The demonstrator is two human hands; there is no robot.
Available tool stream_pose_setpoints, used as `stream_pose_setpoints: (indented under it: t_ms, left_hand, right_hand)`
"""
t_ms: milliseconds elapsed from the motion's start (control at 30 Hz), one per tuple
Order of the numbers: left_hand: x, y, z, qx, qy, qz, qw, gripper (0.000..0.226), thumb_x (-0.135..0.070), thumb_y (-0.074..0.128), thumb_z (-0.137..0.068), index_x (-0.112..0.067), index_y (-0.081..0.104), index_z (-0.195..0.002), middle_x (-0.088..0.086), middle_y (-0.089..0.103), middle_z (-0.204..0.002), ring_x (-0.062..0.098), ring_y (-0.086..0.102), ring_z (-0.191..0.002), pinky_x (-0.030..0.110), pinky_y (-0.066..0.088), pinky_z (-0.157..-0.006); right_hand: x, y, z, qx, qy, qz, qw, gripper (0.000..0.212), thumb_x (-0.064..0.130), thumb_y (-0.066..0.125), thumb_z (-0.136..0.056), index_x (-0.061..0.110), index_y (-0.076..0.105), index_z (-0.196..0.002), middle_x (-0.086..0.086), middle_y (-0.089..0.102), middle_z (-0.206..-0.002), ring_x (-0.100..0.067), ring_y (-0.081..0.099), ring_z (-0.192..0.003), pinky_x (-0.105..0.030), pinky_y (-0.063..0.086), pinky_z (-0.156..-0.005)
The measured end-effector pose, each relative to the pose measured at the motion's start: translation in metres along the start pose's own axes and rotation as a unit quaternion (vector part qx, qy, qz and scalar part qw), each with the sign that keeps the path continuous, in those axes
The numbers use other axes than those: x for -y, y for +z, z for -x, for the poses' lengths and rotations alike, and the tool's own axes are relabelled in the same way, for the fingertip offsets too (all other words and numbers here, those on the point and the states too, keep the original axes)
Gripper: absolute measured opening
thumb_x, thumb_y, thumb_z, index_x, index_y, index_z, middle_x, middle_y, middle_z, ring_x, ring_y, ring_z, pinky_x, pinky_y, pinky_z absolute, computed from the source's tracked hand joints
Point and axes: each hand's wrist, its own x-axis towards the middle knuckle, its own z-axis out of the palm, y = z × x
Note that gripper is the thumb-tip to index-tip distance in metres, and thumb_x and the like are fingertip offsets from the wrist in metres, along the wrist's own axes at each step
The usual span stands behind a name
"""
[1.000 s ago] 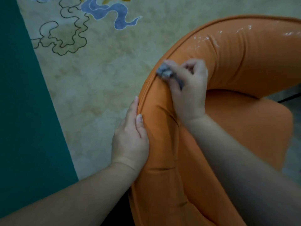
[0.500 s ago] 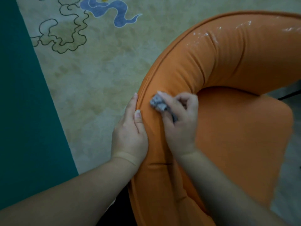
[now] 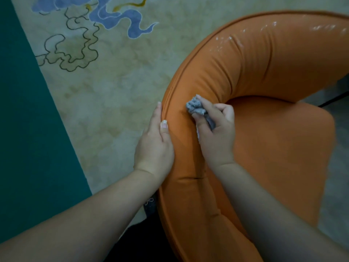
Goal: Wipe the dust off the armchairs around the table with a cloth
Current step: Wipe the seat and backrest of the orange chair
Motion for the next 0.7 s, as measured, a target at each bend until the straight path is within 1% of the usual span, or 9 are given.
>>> stream_pose_setpoints:
  t_ms: [67,100,167,200,233,300,367,567,700]
  left_hand:
    - [-0.001,-0.004,-0.006,0.021,0.021,-0.013,0.999,0.049,-0.031,0.029,-0.103,-0.038,0.018,-0.15,-0.006,0.033,-0.152,0.013,0.035,-0.136,0.016,0.024,-0.1]
    - [-0.003,-0.005,-0.011,0.029,0.033,-0.02,0.999,0.049,-0.031,0.029,-0.103,-0.036,0.017,-0.151,-0.006,0.032,-0.153,0.01,0.032,-0.137,0.013,0.021,-0.1]
    - [-0.011,-0.006,-0.029,0.042,0.06,-0.033,0.997,0.05,-0.03,0.03,-0.103,-0.031,0.017,-0.151,-0.005,0.03,-0.154,0.009,0.028,-0.138,0.011,0.017,-0.1]
    - [-0.016,-0.005,-0.041,0.051,0.07,-0.038,0.995,0.05,-0.029,0.03,-0.103,-0.029,0.018,-0.152,-0.003,0.03,-0.154,0.01,0.028,-0.138,0.01,0.017,-0.099]
    - [-0.021,-0.003,-0.054,0.06,0.079,-0.041,0.994,0.051,-0.029,0.03,-0.103,-0.027,0.018,-0.152,-0.001,0.03,-0.154,0.011,0.028,-0.138,0.01,0.017,-0.099]
    - [-0.033,0.002,-0.082,0.081,0.091,-0.044,0.992,0.051,-0.03,0.03,-0.103,-0.027,0.018,-0.152,0.0,0.03,-0.154,0.013,0.028,-0.139,0.01,0.016,-0.098]
    - [-0.045,0.007,-0.106,0.103,0.102,-0.049,0.988,0.05,-0.033,0.029,-0.103,-0.028,0.019,-0.152,-0.001,0.03,-0.154,0.013,0.028,-0.139,0.011,0.016,-0.098]
    - [-0.083,0.024,-0.172,0.173,0.122,-0.025,0.977,0.047,-0.037,0.025,-0.104,-0.025,0.029,-0.149,-0.002,0.036,-0.152,0.016,0.031,-0.139,0.018,0.021,-0.105]
    - [-0.092,0.039,-0.192,0.176,0.088,-0.014,0.98,0.045,-0.04,0.023,-0.103,-0.031,0.035,-0.146,-0.003,0.044,-0.146,0.02,0.041,-0.133,0.022,0.03,-0.1]
  right_hand:
    - [0.005,-0.003,-0.008,-0.013,0.024,-0.006,1.0,0.037,0.01,0.066,-0.087,0.014,0.064,-0.123,-0.005,0.04,-0.101,-0.013,0.05,-0.091,-0.015,0.041,-0.089]
    - [0.009,-0.005,-0.012,-0.023,0.032,-0.015,0.999,0.037,0.009,0.066,-0.087,0.013,0.063,-0.123,-0.006,0.04,-0.102,-0.01,0.05,-0.091,-0.013,0.042,-0.088]
    - [0.016,-0.007,-0.022,-0.055,0.034,-0.036,0.997,0.038,0.004,0.066,-0.086,0.012,0.062,-0.123,-0.009,0.039,-0.102,0.007,0.05,-0.084,-0.003,0.039,-0.08]
    - [0.018,-0.009,-0.027,-0.077,0.035,-0.044,0.995,0.039,0.002,0.066,-0.085,0.012,0.061,-0.123,-0.01,0.039,-0.102,0.012,0.05,-0.081,0.0,0.038,-0.076]
    - [0.019,-0.011,-0.033,-0.097,0.044,-0.046,0.993,0.04,0.002,0.066,-0.085,0.013,0.061,-0.123,-0.01,0.039,-0.102,0.011,0.051,-0.082,0.001,0.038,-0.076]
    - [0.019,-0.014,-0.047,-0.126,0.076,-0.04,0.988,0.039,0.007,0.068,-0.086,0.016,0.063,-0.124,-0.006,0.041,-0.106,-0.001,0.053,-0.092,-0.004,0.039,-0.086]
    - [0.018,-0.018,-0.06,-0.144,0.099,-0.039,0.984,0.039,0.01,0.068,-0.086,0.018,0.063,-0.124,-0.002,0.042,-0.106,-0.008,0.054,-0.096,-0.005,0.039,-0.09]
    - [0.011,-0.023,-0.101,-0.228,0.14,-0.041,0.963,0.036,0.015,0.067,-0.088,0.022,0.062,-0.123,0.007,0.042,-0.105,0.011,0.053,-0.091,-0.002,0.038,-0.084]
    - [0.007,-0.02,-0.126,-0.285,0.159,-0.057,0.944,0.033,0.019,0.067,-0.089,0.026,0.063,-0.121,0.01,0.043,-0.107,0.003,0.055,-0.097,-0.007,0.043,-0.088]
